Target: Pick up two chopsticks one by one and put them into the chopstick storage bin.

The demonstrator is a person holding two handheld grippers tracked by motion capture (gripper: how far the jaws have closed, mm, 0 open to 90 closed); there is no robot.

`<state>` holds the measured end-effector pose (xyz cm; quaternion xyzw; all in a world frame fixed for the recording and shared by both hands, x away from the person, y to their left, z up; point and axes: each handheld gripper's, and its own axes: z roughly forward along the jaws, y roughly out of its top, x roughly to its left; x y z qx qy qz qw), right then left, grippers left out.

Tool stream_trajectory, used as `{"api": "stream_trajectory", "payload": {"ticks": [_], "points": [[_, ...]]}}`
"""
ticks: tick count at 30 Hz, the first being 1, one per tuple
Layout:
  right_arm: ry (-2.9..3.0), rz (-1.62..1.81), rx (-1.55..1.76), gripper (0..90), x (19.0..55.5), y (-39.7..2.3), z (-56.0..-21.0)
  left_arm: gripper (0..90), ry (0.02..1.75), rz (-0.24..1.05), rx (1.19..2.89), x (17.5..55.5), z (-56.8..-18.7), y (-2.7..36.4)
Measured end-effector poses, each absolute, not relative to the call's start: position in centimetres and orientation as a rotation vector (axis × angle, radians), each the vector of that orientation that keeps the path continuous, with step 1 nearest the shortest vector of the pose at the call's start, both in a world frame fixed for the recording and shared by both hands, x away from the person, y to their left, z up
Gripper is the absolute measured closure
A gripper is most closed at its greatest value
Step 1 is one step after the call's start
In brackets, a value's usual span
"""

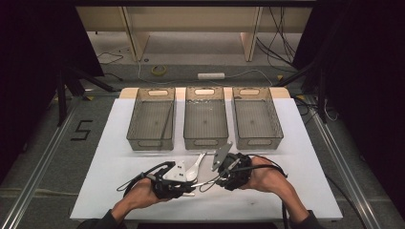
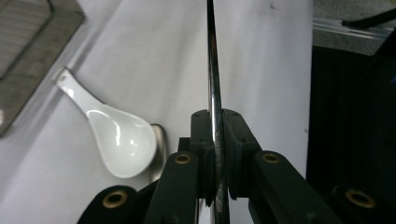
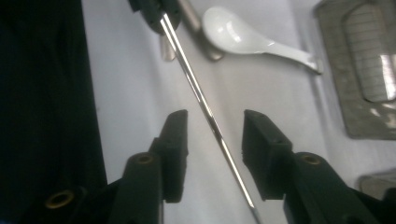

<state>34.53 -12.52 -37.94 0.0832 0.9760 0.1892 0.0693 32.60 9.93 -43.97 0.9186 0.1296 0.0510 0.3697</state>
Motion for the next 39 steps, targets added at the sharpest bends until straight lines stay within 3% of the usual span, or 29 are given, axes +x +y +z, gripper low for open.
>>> {"api": "stream_trajectory", "payload": {"ticks": [6, 16, 28, 39], "points": [[2.809, 0.754, 0.451, 42.4, 35.4, -13.9, -37.4, 83.4, 0.452, 0.206, 2.315, 33.2, -43.4, 10.8], [2.530, 1.132, 0.670, 31.5, 35.8, -16.9, -37.4, 83.4, 0.653, 0.252, 2.227, 34.3, -42.9, 12.4], [2.351, 1.355, 0.888, 24.6, 35.5, -20.3, -40.1, 83.5, 0.822, 0.304, 2.091, 35.4, -42.4, 15.0], [2.290, 1.435, 0.949, 25.2, 34.1, -21.9, -41.2, 83.5, 0.894, 0.333, 2.020, 35.8, -42.0, 16.2]]}}
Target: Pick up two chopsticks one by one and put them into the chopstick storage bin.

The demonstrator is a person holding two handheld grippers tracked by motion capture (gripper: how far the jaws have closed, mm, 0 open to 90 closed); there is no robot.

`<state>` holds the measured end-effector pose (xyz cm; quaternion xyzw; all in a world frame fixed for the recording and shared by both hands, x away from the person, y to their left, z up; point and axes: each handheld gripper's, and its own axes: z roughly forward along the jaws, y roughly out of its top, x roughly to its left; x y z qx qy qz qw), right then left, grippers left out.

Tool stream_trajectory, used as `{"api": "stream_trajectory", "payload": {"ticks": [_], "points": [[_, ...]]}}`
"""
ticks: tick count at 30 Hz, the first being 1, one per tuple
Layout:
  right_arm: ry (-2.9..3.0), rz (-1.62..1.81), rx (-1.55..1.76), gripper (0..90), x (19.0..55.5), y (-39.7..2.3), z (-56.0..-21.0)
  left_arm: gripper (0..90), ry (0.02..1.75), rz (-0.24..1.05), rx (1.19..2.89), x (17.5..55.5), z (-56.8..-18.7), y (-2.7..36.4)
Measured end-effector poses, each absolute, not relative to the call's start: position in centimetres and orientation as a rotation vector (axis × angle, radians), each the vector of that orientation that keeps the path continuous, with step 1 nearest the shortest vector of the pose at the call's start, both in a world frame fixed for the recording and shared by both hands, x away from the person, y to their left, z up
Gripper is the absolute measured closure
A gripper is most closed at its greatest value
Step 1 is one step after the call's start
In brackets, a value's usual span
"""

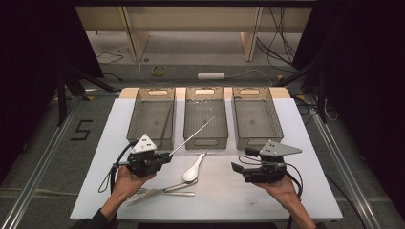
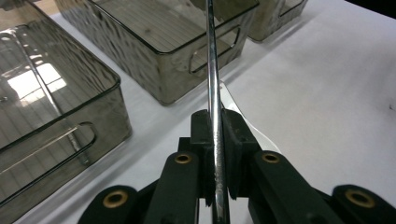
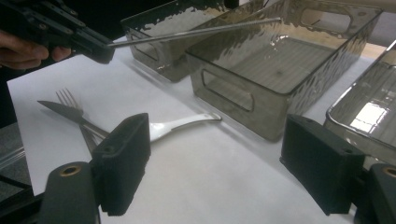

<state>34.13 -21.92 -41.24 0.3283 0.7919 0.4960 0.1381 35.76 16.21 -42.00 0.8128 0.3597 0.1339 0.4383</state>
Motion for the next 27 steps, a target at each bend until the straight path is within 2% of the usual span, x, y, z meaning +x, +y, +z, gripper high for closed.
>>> {"api": "stream_trajectory", "payload": {"ticks": [19, 27], "points": [[2.243, 1.436, 0.999, 25.0, 32.6, -22.8, -42.4, 83.5, 1.044, 0.403, 1.848, 37.4, -41.3, 18.5], [2.252, 1.421, 1.019, 25.0, 32.4, -23.0, -42.8, 83.5, 1.153, 0.475, 1.768, 39.4, -41.0, 19.9]]}}
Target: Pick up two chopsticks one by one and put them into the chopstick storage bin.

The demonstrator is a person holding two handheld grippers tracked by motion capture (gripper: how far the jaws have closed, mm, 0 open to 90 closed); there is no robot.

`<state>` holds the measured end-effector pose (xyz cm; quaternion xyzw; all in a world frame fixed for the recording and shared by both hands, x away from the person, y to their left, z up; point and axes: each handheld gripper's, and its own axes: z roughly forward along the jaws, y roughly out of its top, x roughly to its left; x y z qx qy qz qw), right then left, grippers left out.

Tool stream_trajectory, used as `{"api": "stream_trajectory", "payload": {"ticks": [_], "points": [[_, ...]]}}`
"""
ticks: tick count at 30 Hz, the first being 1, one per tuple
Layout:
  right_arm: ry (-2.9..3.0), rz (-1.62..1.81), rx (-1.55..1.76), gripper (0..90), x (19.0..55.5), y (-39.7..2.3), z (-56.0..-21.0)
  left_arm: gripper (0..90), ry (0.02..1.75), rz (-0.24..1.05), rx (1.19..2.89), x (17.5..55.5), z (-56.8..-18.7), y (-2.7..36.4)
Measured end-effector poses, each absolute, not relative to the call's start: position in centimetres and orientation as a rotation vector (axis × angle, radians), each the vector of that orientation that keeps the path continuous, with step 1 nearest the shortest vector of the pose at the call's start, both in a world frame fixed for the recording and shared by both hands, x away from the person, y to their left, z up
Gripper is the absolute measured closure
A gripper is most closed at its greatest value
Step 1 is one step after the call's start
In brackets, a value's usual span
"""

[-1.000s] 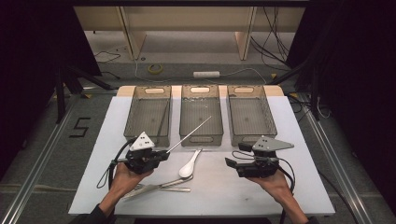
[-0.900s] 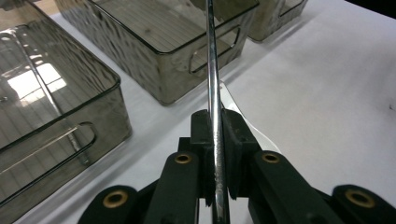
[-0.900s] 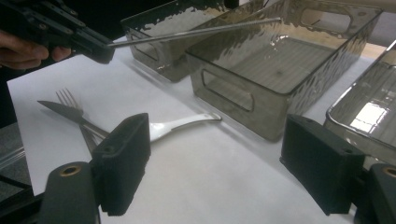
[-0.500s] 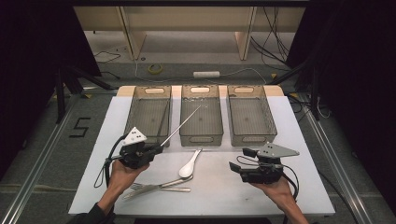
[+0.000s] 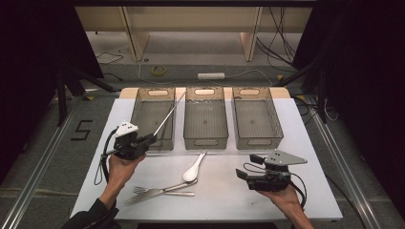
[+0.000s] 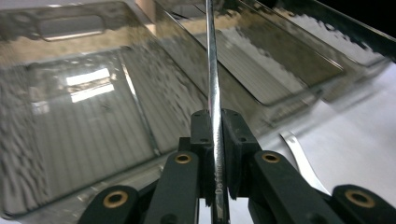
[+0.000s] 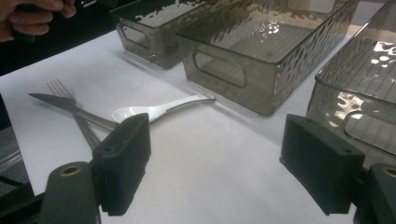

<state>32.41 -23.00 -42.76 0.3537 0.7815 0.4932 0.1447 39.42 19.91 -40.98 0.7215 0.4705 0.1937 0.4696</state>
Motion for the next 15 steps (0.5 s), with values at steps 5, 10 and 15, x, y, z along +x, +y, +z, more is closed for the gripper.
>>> {"api": "stream_trajectory", "payload": {"ticks": [5, 10, 15], "points": [[2.263, 1.417, 1.013, 25.1, 32.3, -22.8, -42.8, 83.5, 1.212, 0.509, 1.753, 41.0, -40.9, 20.3], [2.266, 1.419, 1.005, 25.1, 32.0, -22.7, -42.8, 83.5, 1.284, 0.514, 1.730, 43.0, -41.5, 21.3], [2.261, 1.428, 1.001, 25.0, 31.6, -22.8, -42.7, 83.5, 1.317, 0.515, 1.711, 43.7, -41.4, 22.0]]}}
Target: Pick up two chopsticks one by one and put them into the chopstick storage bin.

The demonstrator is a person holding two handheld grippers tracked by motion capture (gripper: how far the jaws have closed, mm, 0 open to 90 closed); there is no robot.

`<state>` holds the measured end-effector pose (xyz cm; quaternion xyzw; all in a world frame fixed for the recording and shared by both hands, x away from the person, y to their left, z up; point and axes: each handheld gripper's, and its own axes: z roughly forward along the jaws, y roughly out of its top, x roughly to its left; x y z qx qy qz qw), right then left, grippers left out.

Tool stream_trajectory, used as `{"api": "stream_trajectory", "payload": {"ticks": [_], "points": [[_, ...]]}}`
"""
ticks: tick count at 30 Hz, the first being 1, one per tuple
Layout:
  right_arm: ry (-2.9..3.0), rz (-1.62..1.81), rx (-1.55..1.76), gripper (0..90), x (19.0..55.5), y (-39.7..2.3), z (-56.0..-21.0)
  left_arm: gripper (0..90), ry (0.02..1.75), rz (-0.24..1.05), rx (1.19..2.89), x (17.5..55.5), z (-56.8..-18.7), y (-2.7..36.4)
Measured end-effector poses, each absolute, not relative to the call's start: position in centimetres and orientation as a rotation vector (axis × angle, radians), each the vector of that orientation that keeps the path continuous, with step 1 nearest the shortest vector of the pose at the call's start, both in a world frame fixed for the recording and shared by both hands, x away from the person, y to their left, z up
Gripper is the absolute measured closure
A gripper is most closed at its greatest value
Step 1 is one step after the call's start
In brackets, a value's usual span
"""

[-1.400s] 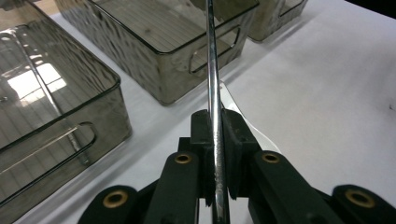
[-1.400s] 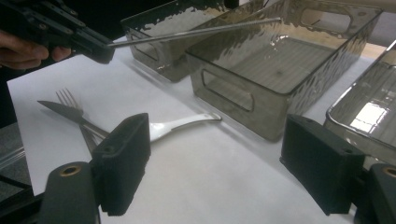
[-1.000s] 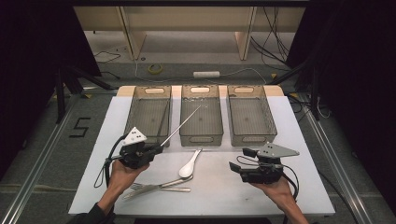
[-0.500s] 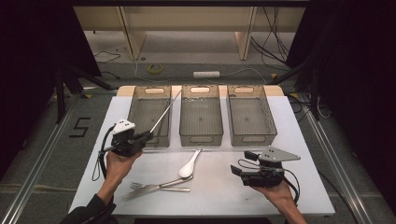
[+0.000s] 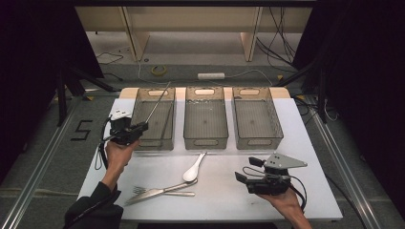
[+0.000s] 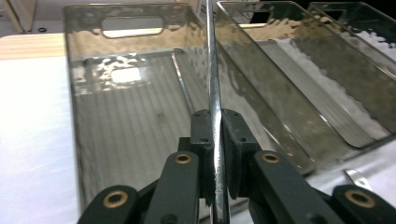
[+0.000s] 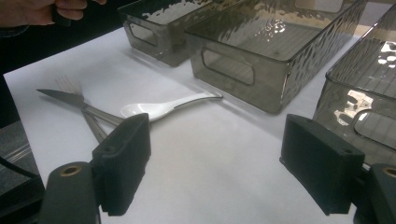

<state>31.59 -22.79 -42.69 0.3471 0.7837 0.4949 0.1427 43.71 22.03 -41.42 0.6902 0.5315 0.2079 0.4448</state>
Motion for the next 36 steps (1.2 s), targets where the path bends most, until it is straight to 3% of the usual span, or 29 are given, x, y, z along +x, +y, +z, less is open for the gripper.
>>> {"api": "stream_trajectory", "payload": {"ticks": [28, 36], "points": [[2.272, 1.409, 0.985, 24.6, 31.4, -22.3, -42.9, 82.4, 1.457, 0.485, 1.767, 47.2, -43.2, 22.9], [2.275, 1.413, 0.970, 24.8, 31.3, -22.3, -42.9, 48.4, 1.445, 0.483, 1.780, 47.0, -42.3, 22.4]]}}
